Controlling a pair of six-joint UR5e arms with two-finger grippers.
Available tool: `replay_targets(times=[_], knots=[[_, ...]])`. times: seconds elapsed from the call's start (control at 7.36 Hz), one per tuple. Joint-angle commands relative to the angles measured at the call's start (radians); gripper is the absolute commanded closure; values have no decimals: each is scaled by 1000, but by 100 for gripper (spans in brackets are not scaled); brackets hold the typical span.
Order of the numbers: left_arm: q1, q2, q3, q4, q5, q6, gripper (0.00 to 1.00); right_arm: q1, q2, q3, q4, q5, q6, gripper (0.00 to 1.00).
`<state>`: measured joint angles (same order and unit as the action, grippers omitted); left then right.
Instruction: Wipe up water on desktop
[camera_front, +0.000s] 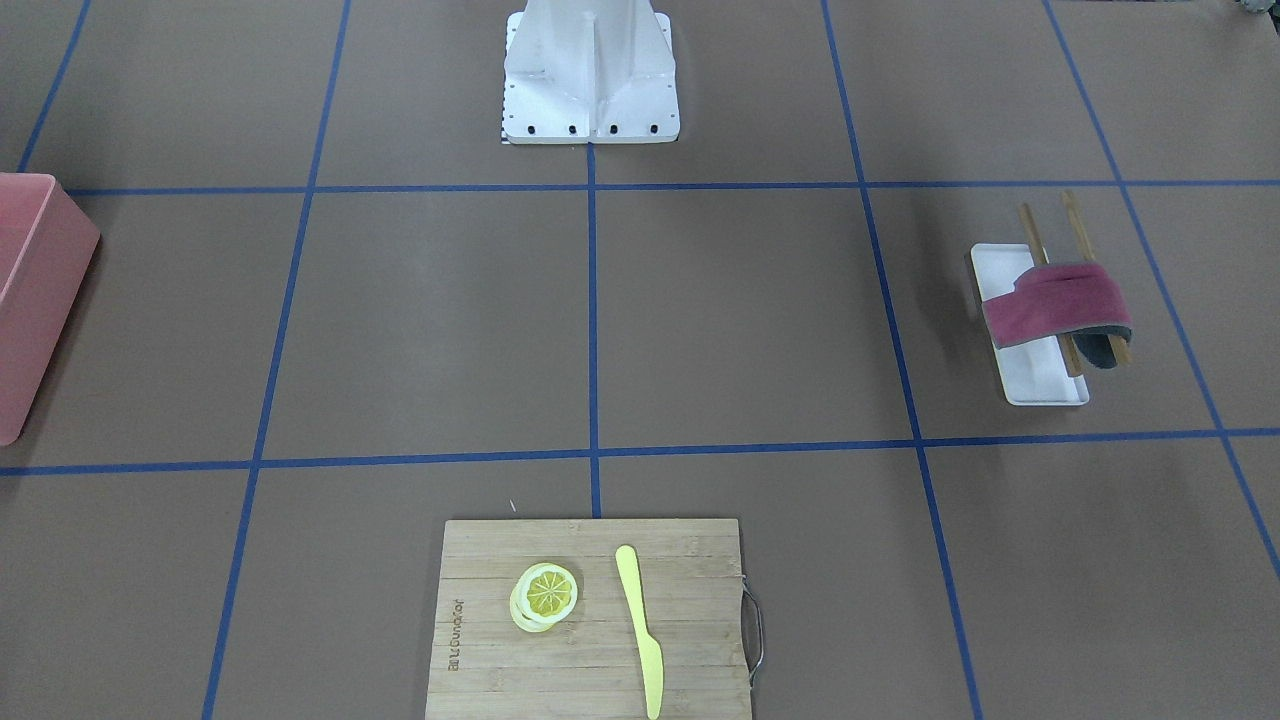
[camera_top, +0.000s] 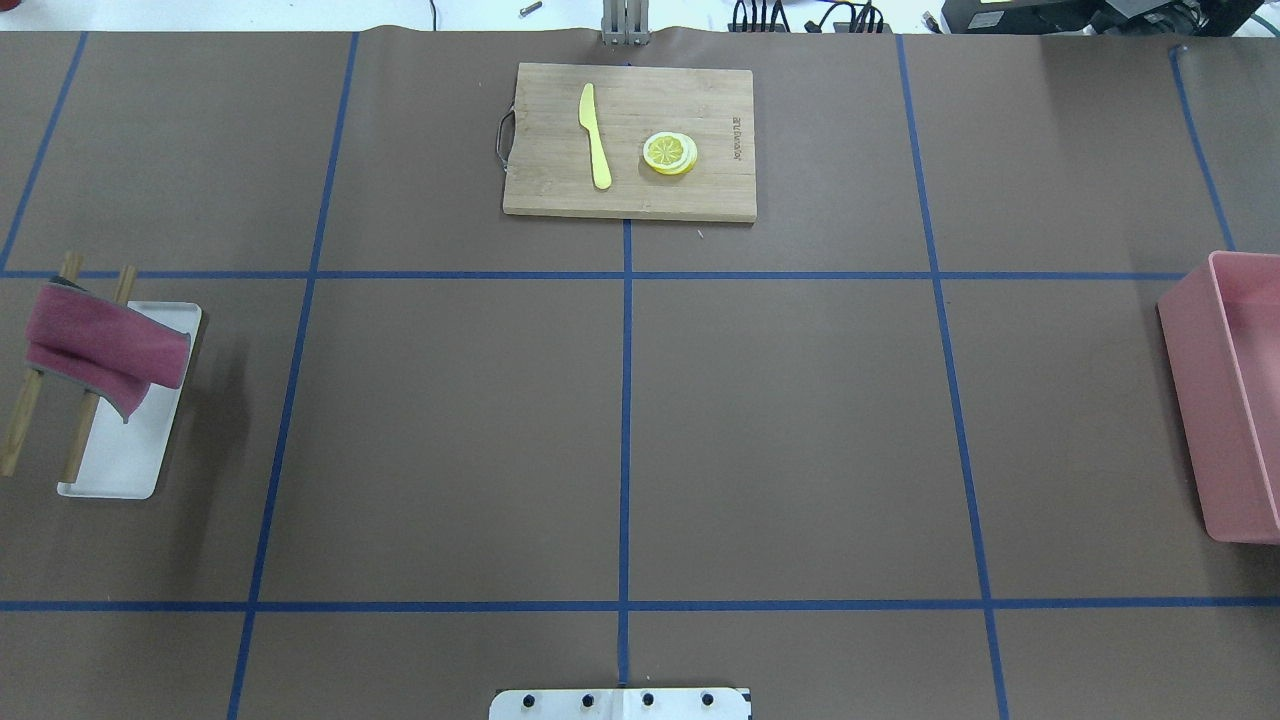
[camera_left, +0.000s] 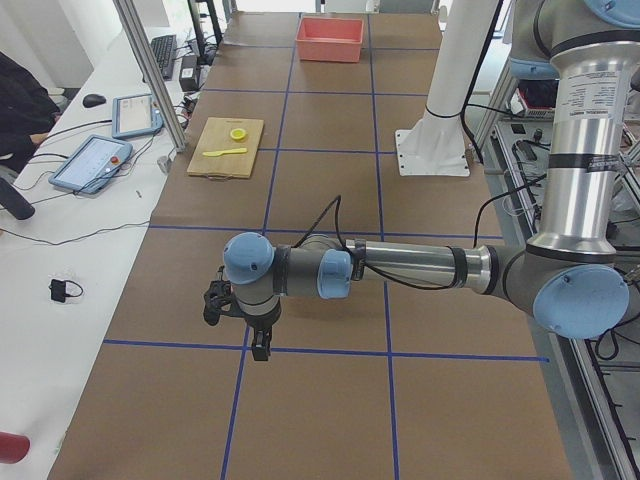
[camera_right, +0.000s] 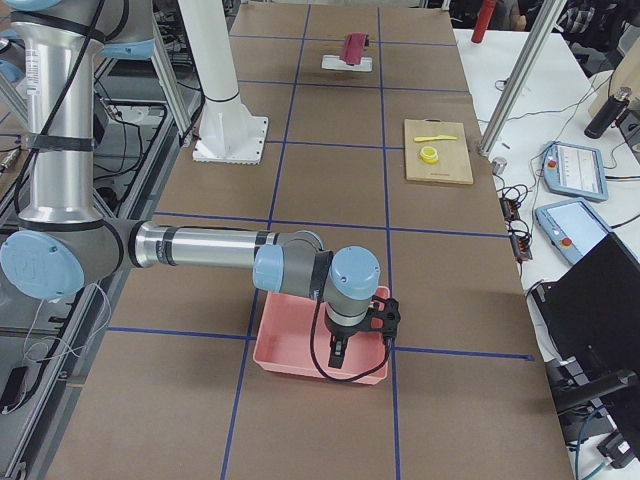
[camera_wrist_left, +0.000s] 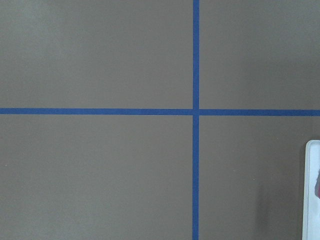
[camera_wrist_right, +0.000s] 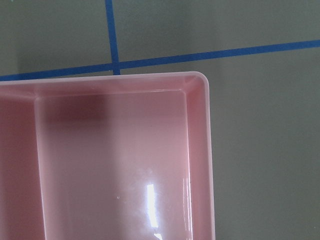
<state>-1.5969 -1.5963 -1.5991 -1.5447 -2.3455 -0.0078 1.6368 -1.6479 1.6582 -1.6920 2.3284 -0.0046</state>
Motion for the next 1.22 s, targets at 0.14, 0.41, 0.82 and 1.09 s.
replay_targets(times=[0.14,0.41,0.82,1.09], knots=[[0,1,1,0,0,-1,2,0,0,0,0,0,0,0],[0,-10,-2,2,-1,-6,2,0,8,24,0,2,0,0],[2,-79,-54,-2,-8,-8,2,0,0,67,-1,63,0,0],[5,-79,-82,-2,-11,-12,2,0,3,72,-1,59,-8,0]])
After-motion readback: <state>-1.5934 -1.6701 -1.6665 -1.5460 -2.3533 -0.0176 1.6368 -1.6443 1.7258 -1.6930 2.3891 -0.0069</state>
